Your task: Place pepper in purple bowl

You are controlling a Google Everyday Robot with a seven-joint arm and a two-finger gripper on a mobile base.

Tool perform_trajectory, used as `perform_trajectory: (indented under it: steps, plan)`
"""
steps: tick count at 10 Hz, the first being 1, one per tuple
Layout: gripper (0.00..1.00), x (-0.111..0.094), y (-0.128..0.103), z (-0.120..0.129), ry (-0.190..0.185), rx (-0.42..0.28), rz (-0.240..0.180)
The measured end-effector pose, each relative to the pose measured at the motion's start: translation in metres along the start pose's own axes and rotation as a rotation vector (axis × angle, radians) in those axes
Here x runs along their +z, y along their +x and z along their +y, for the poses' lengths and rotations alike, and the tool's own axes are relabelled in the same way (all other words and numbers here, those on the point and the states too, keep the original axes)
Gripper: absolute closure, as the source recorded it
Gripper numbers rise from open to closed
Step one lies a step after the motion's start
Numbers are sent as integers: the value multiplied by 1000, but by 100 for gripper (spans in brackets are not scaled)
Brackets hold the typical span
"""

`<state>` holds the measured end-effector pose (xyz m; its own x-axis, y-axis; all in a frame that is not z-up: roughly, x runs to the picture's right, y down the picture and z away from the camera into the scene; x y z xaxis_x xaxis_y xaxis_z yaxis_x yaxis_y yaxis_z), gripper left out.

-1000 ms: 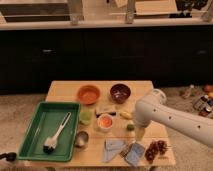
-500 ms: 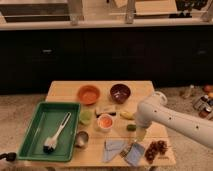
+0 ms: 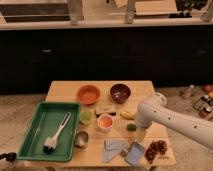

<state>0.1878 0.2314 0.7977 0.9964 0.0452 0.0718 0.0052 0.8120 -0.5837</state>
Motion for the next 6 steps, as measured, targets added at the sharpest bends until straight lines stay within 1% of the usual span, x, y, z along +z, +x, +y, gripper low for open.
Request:
perform_trajectory:
  steps: [1, 2, 4, 6]
  plan:
    - [20, 0, 0, 1, 0, -12, -6]
    - [20, 0, 0, 1, 4, -45, -12]
    - [20, 3, 3, 3, 12, -157, -36]
    - [20, 11, 7, 3, 11, -241, -44]
